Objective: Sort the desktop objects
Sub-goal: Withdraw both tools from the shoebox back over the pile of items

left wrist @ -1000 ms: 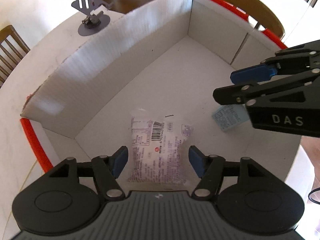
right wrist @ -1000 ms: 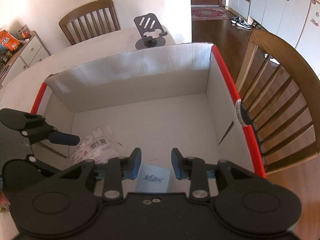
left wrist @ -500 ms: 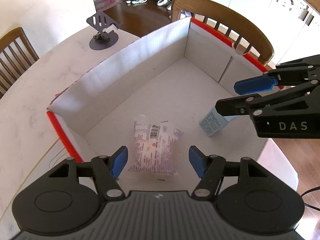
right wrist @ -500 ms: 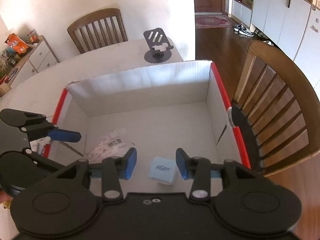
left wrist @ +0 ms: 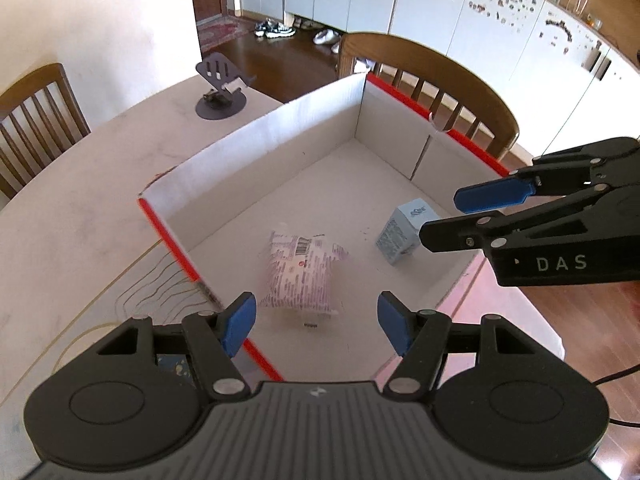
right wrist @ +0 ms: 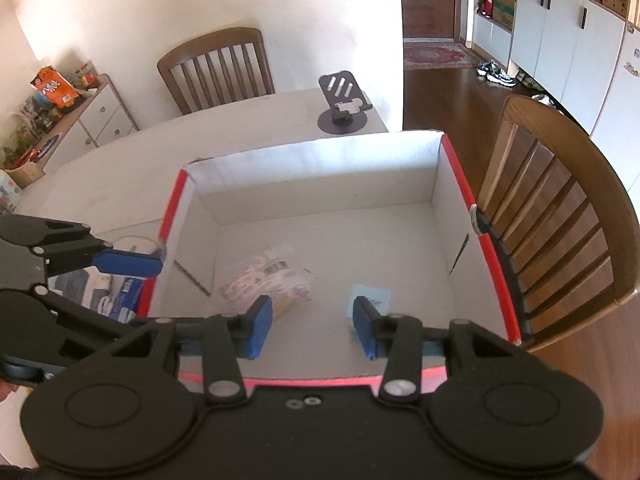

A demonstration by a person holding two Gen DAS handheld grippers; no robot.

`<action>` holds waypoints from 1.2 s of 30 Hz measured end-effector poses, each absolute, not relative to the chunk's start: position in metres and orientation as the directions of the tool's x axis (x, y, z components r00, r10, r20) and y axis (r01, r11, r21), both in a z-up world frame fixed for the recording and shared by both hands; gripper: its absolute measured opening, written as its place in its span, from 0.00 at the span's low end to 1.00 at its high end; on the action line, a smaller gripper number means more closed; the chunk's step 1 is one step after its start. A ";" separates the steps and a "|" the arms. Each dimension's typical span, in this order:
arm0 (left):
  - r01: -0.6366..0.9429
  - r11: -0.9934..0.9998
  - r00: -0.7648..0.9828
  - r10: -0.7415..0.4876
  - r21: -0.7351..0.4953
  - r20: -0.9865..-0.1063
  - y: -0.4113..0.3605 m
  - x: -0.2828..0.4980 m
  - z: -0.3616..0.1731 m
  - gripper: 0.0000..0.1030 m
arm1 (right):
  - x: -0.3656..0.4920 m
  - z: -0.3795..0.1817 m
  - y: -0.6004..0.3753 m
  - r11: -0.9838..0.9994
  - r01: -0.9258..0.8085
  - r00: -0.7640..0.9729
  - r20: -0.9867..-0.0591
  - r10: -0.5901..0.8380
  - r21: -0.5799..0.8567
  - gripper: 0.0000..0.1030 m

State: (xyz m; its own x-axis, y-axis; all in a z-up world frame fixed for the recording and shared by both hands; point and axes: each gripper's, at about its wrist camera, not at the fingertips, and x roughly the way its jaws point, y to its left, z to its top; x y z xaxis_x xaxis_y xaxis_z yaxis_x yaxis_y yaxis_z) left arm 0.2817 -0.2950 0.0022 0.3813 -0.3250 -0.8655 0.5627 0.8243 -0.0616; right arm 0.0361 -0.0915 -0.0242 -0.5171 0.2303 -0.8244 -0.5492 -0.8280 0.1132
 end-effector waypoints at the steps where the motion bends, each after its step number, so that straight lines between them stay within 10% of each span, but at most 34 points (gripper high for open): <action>1: 0.562 0.825 0.387 -0.331 -0.064 -0.861 -0.290 0.278 0.005 0.64 | 0.037 -0.023 -0.095 -0.829 -0.547 -0.523 -0.820 0.232 0.114 0.44; 36: 0.433 0.895 0.499 -0.336 -0.106 -0.799 -0.138 0.205 0.027 0.76 | 0.013 -0.037 -0.231 -0.818 -0.550 -0.545 -0.814 0.199 0.168 0.69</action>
State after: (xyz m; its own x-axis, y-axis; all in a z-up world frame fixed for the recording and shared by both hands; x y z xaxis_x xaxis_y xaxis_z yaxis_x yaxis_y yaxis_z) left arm 0.2049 -0.1379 0.0269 0.4986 -0.3357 -0.7992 0.4331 0.8951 -0.1057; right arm 0.0129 -0.2315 -0.0371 -0.5452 0.1994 -0.8143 -0.5499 -0.8182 0.1679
